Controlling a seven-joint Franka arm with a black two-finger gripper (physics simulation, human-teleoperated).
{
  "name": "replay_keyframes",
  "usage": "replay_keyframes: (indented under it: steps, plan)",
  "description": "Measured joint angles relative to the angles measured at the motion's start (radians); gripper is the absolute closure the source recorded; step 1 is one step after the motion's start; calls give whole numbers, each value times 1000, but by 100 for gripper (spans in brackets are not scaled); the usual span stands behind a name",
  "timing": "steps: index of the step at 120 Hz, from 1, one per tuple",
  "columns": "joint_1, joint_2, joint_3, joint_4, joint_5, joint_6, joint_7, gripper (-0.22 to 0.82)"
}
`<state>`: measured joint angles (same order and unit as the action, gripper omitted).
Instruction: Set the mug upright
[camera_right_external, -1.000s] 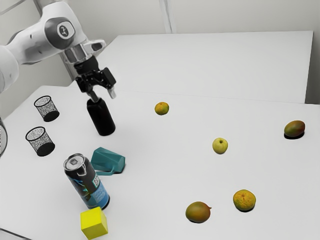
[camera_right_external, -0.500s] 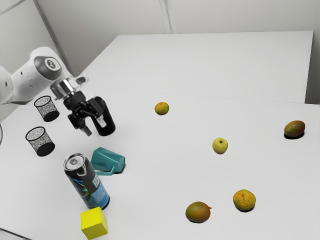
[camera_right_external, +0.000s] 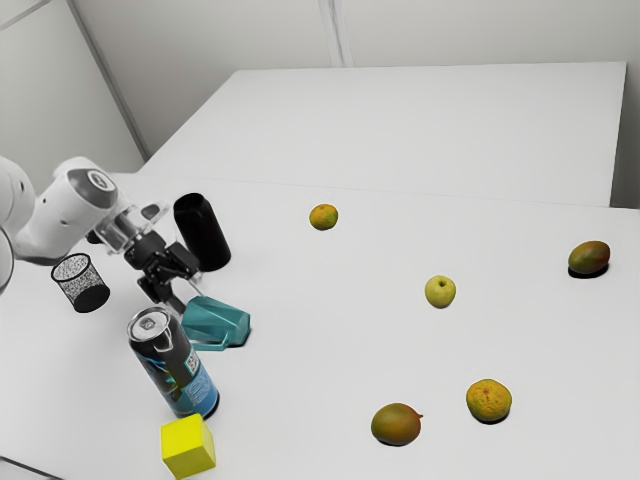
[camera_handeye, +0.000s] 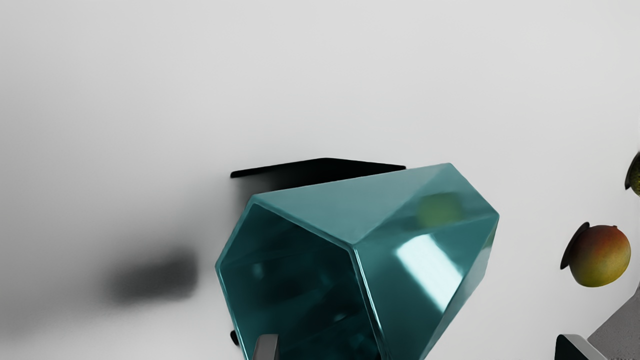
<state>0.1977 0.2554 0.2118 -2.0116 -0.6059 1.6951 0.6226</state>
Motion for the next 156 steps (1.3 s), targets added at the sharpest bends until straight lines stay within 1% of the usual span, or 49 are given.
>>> replay_keyframes:
  steps: [20, 37, 43, 55, 69, 79, 92, 110, 127, 140, 156]
  plan:
    - [0, 0, -7, -34, -40, 24, 46, 1]
    - [-1, -10, -15, -55, -71, 37, 71, 5]
    - [-1, -16, -23, -59, -81, 40, 76, 10]
    - [-1, -25, -39, -61, -92, 47, 81, 25]
    - [-1, -43, -63, -62, -98, 55, 79, 39]
    - [-1, -58, -86, -62, -100, 59, 73, 45]
    - [-2, -74, -117, -61, -101, 64, 60, 51]
    - [-2, -79, -132, -61, -101, 70, 40, 66]
    - [-1, -80, -133, -59, -95, 72, 25, 73]
    - [-1, -84, -135, -56, -91, 73, 16, 75]
    - [-2, -118, -142, -58, -77, 77, 2, 77]
